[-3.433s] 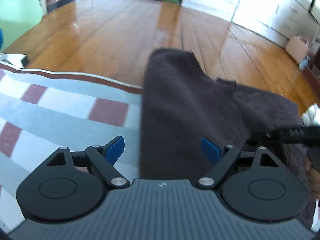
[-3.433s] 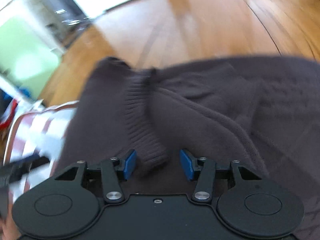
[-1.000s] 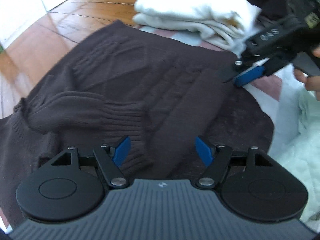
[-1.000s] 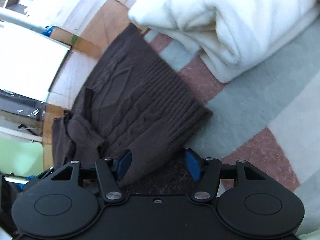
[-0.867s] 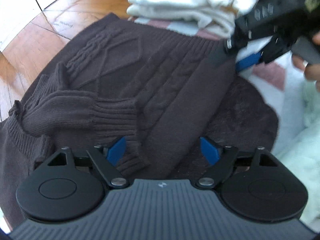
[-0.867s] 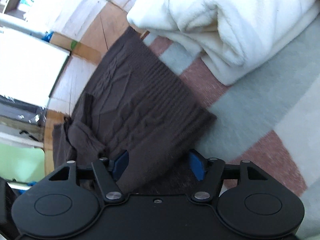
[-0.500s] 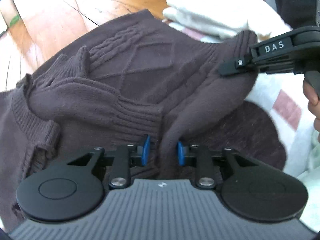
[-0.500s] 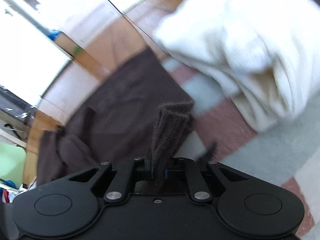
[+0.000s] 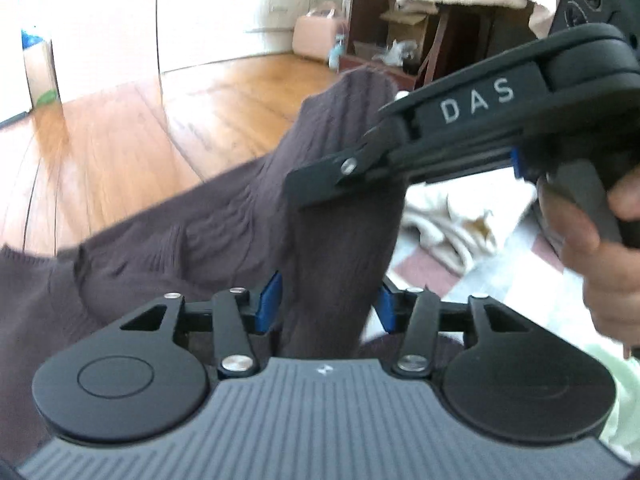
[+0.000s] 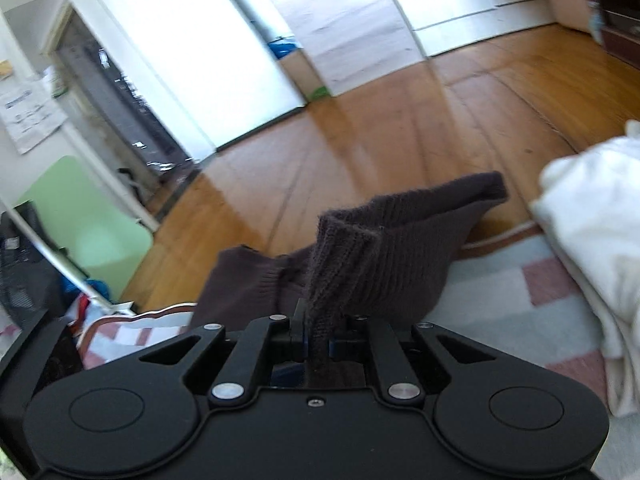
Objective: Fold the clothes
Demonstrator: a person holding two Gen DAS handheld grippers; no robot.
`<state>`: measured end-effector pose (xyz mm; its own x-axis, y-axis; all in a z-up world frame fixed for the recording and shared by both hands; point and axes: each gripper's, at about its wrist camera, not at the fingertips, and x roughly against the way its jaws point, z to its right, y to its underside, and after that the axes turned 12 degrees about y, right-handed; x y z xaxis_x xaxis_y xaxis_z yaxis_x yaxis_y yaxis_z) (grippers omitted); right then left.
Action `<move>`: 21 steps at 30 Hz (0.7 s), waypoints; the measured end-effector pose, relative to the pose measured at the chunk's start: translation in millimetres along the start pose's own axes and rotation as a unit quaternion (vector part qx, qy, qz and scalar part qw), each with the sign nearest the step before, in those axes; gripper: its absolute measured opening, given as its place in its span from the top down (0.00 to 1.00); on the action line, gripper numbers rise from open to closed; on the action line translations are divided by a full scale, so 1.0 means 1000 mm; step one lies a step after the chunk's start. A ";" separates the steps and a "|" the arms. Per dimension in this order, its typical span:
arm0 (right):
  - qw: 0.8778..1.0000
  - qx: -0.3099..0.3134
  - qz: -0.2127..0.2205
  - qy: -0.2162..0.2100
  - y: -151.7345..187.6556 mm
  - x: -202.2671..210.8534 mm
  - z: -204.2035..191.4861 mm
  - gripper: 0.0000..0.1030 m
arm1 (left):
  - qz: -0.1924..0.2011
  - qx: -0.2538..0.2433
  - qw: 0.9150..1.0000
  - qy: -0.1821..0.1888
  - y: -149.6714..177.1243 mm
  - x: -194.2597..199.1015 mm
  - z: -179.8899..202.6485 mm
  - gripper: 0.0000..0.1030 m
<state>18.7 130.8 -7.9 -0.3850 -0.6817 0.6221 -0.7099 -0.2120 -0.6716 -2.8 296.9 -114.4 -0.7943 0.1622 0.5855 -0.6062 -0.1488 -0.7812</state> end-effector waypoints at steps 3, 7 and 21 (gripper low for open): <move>0.999 0.030 -0.006 -0.016 -0.011 -0.007 -0.009 0.89 | 0.021 0.031 0.999 -0.006 -0.004 -0.002 -0.009 0.70; 0.995 0.084 -0.018 -0.042 -0.035 -0.020 -0.037 0.89 | 0.071 0.016 0.997 0.000 0.001 0.025 -0.025 0.87; 0.913 0.331 -0.131 -0.199 0.001 -0.126 -0.275 0.90 | 0.137 0.312 0.920 -0.194 0.106 0.187 -0.125 0.89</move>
<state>-95.4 409.0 23.7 0.0855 -0.7189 0.6898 -0.1842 -0.6918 -0.6982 -210.6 432.9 -114.7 -0.8022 -0.3073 0.5119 -0.1892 -0.6823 -0.7062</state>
